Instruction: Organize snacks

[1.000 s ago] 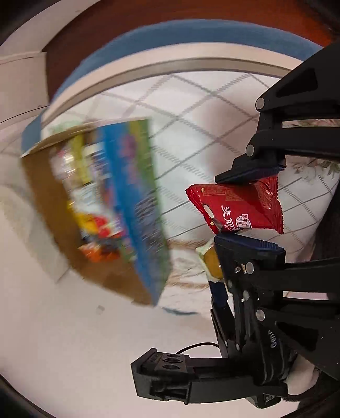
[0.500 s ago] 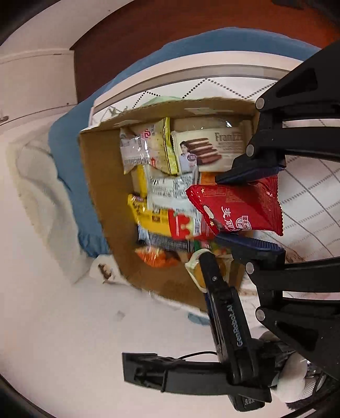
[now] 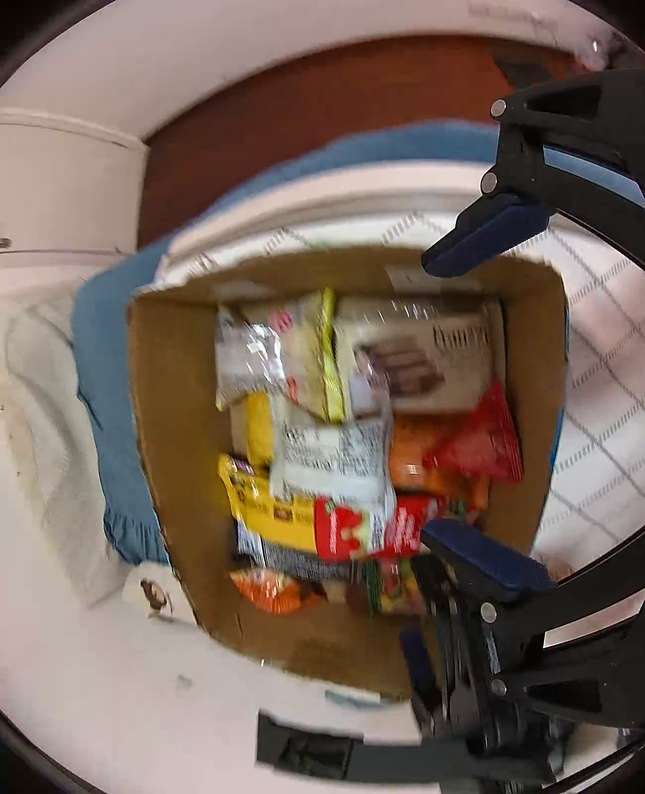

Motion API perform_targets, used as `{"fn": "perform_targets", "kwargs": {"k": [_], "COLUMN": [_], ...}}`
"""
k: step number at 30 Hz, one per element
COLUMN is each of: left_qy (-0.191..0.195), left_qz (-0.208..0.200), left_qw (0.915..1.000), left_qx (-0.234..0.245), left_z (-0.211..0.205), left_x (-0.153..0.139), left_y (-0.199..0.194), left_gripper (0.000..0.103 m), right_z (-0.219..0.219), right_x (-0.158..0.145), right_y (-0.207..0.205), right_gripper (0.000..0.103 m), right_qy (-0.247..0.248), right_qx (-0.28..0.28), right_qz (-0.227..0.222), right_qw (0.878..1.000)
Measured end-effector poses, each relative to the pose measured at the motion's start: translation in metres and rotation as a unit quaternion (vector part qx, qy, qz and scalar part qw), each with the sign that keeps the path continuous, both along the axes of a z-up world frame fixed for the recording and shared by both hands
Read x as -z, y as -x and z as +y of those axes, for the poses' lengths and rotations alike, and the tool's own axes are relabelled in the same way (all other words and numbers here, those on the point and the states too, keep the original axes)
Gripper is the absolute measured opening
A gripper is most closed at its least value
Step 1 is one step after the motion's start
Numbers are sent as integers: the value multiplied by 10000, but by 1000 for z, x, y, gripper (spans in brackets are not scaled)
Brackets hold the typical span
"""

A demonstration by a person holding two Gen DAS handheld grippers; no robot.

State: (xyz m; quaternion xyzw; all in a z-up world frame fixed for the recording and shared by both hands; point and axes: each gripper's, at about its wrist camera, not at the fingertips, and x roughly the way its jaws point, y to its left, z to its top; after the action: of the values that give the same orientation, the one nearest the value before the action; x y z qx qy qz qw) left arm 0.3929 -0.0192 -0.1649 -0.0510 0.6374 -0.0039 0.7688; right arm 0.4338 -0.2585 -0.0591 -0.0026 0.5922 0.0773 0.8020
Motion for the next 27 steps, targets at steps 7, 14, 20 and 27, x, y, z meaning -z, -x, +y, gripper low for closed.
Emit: {"fn": "perform_targets", "kwargs": {"k": [7,14,20,27], "left_qy": [-151,-295,-350,-264], "left_qz": [-274,-566,-963,-1452], "left_qw": [9995,9979,9947,9890], "left_qx": [-43,-75,-111,-84], "left_z": [6,11,10,4], "left_x": [-19,-32,-58,-94], "left_y": [1,10,26,65], "left_gripper": [96,97,97,97], "right_z": [0,-3,-8,-12], "right_x": [1,-6,-31,-72], "right_y": [-1,7,23,61], "right_gripper": [100,100,101,101], "right_qy": [227,240,108,-14], "right_qx": [87,187,226,185], "right_qz": [-70,-156,-358,-795], "right_qw": [9997,9994,9990,9967]}}
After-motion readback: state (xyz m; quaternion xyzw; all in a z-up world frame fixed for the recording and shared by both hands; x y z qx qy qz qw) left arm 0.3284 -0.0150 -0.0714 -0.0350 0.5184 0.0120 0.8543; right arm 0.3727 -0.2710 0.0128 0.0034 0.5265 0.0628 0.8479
